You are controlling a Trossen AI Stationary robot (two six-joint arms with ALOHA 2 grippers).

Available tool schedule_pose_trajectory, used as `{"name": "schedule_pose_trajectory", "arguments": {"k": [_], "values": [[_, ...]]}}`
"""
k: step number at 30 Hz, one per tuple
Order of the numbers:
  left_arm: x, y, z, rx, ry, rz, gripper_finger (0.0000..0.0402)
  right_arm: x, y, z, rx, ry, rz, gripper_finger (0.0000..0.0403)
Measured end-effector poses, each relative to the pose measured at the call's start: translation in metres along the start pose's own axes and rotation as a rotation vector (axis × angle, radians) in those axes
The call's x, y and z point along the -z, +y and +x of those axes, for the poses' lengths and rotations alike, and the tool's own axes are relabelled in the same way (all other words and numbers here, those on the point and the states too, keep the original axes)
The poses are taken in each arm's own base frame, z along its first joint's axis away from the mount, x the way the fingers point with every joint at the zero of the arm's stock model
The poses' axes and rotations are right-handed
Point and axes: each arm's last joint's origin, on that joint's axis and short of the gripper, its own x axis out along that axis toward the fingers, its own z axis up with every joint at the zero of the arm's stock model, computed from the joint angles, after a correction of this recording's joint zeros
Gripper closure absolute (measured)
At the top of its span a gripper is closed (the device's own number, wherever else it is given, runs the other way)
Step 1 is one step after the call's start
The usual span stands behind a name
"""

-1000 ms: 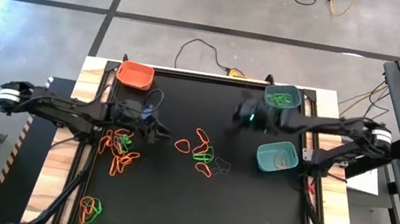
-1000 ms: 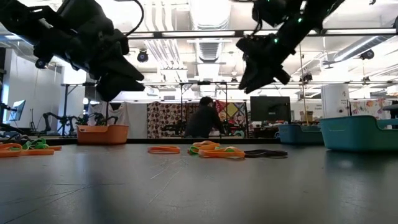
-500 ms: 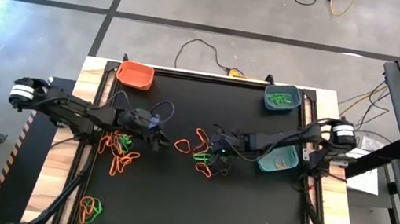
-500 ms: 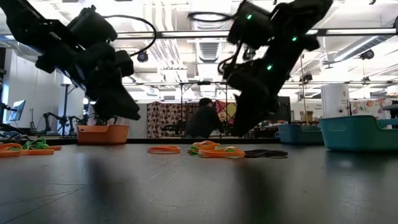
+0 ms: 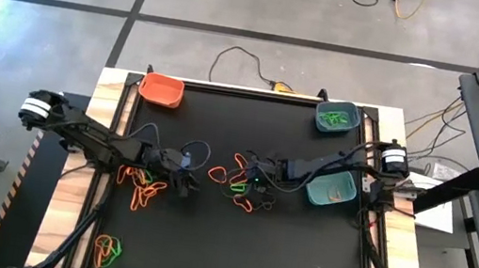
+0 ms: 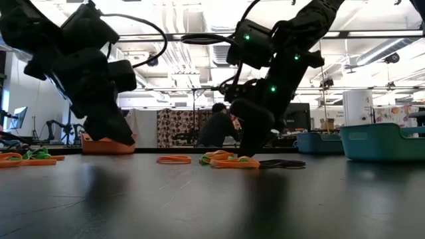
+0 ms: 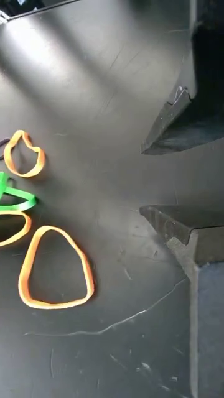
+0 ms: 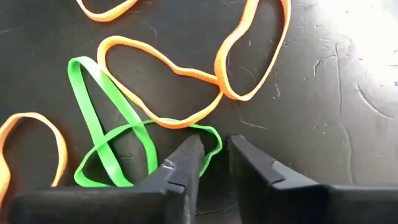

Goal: Sort rubber bands into baskets
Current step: Put the green rubber band into the blue bin

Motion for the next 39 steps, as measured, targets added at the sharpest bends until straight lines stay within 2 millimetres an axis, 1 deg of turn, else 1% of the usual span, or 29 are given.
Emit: {"name": "schedule_pose_trajectory", "arguments": {"k": [5, 8, 11, 14, 17, 20, 24, 26, 29, 32, 35, 39], "values": [[0.001, 0.003, -0.003, -0.020, -0.015, -0.001, 0.0276, 0.002, -0.004, 0.000, 0.015, 0.025, -0.044, 0.0385], [0.002, 0.007, -0.005, -0.050, -0.039, -0.006, 0.0276, 0.000, -0.008, -0.001, 0.009, 0.033, -0.036, 0.0391], [0.001, 0.008, -0.007, -0.076, -0.066, -0.012, 0.0276, -0.004, -0.015, -0.007, -0.006, 0.028, -0.017, 0.0392], [-0.002, 0.013, -0.008, -0.095, -0.077, -0.031, 0.0276, -0.010, -0.030, -0.018, -0.033, 0.033, -0.044, 0.0392], [-0.005, 0.018, -0.009, -0.116, -0.092, -0.049, 0.0276, -0.017, -0.057, -0.032, -0.024, 0.036, -0.042, 0.0392], [-0.007, 0.023, -0.009, -0.133, -0.103, -0.067, 0.0276, -0.023, -0.091, -0.051, 0.015, 0.015, -0.034, 0.0392], [-0.012, 0.031, -0.011, -0.158, -0.125, -0.122, 0.0276, -0.029, -0.141, -0.081, 0.064, -0.054, -0.001, 0.0392], [-0.015, 0.034, -0.012, -0.166, -0.139, -0.154, 0.0276, -0.027, -0.169, -0.095, 0.113, -0.065, 0.045, 0.0392], [-0.020, 0.036, -0.013, -0.173, -0.162, -0.184, 0.0276, -0.018, -0.210, -0.113, 0.192, -0.058, 0.138, 0.0392], [-0.027, 0.039, -0.014, -0.180, -0.185, -0.197, 0.0276, -0.007, -0.244, -0.128, 0.256, -0.058, 0.253, 0.0392], [-0.035, 0.039, -0.015, -0.184, -0.211, -0.185, 0.0278, 0.010, -0.267, -0.132, 0.304, 0.025, 0.374, 0.0392], [-0.046, 0.042, -0.016, -0.205, -0.242, -0.191, 0.0286, 0.031, -0.284, -0.126, 0.411, 0.153, 0.488, 0.0392]]}}
